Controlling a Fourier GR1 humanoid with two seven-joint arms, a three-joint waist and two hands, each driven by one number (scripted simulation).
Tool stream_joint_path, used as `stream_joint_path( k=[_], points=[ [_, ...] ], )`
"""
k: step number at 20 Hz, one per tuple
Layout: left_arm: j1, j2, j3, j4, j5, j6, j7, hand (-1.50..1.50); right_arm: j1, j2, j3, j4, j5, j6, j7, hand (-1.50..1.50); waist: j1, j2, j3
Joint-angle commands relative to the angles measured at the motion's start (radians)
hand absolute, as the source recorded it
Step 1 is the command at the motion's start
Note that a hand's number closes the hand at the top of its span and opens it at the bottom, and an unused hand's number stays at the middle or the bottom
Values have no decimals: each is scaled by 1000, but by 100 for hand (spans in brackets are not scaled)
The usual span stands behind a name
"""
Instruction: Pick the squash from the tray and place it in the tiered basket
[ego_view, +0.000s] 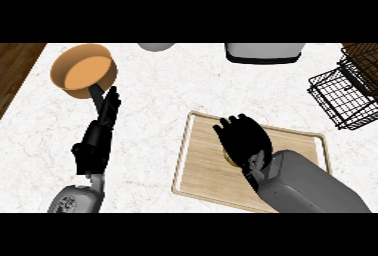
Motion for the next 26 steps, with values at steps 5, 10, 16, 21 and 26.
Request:
stream_joint_path(
  k=[5,10,16,21,26],
  points=[
    [-60,-21,54,101,-9,-7,-46,0,51,40,-44,38,132,52,-55,-150,-4,1,0],
    [-10,-29,16,-19,-41,-15,19,0,73,81,-49,123,247,-4,-143,-150,0,0,0],
    [68,-14,19,-110,-24,-54,37,0,109,69,-79,170,323,-44,-229,-150,4,0,0],
    [-17,-21,62,-41,-14,-76,65,0,159,147,-104,126,384,-16,-212,-150,-1,0,0],
    [33,-35,46,-48,-47,-61,5,0,162,162,-116,255,453,-129,-301,-150,4,1,0]
  ],
)
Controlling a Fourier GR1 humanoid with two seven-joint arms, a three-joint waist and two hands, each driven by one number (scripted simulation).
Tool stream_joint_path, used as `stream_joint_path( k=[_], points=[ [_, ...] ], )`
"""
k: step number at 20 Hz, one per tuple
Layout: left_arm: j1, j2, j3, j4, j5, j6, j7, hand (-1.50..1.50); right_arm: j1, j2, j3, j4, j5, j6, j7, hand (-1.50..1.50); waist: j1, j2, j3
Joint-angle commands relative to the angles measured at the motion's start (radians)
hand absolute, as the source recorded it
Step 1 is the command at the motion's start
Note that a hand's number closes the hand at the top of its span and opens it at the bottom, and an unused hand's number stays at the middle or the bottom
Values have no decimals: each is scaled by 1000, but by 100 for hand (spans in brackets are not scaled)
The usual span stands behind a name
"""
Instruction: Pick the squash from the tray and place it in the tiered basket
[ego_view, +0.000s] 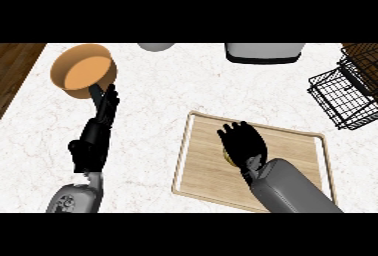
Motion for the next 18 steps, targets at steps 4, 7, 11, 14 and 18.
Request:
stream_joint_path(
  k=[4,7,11,14,18],
  points=[
    [25,18,22,-71,16,-35,31,0,33,52,-15,110,103,-156,-86,-150,3,0,0],
    [64,-2,-6,-58,-12,-25,0,0,50,69,16,70,162,-188,-81,150,2,0,0],
    [2,-2,17,-42,-3,-22,41,0,-16,16,79,159,247,-291,-203,150,6,1,0],
    [35,-26,6,12,-24,-2,-39,0,44,-154,16,62,234,-318,-322,150,-6,-1,0],
    [23,-8,44,0,-1,-2,-17,0,243,-445,-135,57,149,-542,-497,150,-51,-1,2]
  ],
)
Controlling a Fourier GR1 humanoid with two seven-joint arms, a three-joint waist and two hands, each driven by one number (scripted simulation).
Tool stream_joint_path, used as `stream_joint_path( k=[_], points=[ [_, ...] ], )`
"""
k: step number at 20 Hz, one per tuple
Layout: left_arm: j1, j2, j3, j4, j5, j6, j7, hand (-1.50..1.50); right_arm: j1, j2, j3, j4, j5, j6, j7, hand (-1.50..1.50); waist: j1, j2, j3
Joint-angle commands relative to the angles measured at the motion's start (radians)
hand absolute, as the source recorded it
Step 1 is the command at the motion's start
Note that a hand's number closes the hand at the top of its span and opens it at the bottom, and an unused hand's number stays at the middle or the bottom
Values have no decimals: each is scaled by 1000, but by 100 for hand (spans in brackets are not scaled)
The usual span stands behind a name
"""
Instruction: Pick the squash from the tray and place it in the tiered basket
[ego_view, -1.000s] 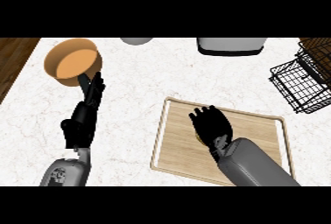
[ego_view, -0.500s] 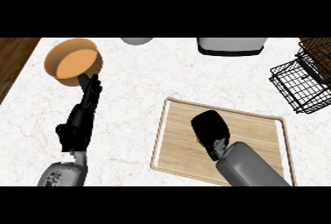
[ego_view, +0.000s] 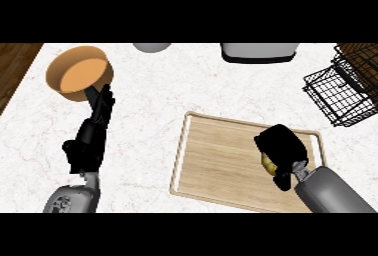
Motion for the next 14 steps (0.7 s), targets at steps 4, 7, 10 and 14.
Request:
stream_joint_path(
  k=[4,7,10,14],
  points=[
    [49,-5,-10,-40,-12,13,2,0,259,-349,-227,64,-102,-323,-294,150,-9,1,2],
    [-29,0,12,-7,11,-8,22,0,277,-378,-340,124,-165,-420,-392,150,-1,4,1],
    [35,12,-1,-18,1,-24,-21,0,296,-345,-404,163,-169,-512,-406,150,12,4,0],
    [-6,-10,4,-32,1,-1,46,0,354,-440,-532,-21,-280,-431,-379,150,-4,-1,-1]
  ],
)
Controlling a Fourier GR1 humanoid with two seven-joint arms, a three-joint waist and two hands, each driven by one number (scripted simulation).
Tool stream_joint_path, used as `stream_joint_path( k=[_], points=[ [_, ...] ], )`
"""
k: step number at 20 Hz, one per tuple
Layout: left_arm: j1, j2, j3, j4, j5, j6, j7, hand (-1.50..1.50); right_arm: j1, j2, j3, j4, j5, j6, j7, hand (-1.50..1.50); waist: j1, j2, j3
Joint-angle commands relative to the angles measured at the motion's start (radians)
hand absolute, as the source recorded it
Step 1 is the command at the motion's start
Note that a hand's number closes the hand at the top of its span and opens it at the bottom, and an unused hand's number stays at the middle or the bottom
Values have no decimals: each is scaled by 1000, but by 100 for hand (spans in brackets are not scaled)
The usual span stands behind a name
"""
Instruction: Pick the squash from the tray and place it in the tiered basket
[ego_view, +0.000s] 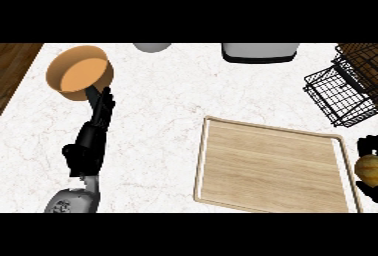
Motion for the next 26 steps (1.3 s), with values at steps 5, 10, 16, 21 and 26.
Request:
stream_joint_path(
  k=[5,10,16,21,26],
  points=[
    [-21,-11,-2,9,-23,19,21,0,64,-123,-284,-214,-229,66,-23,150,-12,-3,-1],
    [43,17,9,-30,12,-24,1,0,52,-223,-484,-316,-438,277,3,150,-8,-5,-2],
    [17,16,3,-55,8,-35,21,0,-27,-283,-622,-272,-530,457,44,150,12,1,-1],
    [-8,-36,-30,58,-35,4,-50,0,-179,-296,-647,-140,-723,611,104,150,25,5,-2],
    [-22,4,12,67,10,-39,-61,0,-312,-226,-507,-146,-632,542,206,150,32,6,-1]
  ],
)
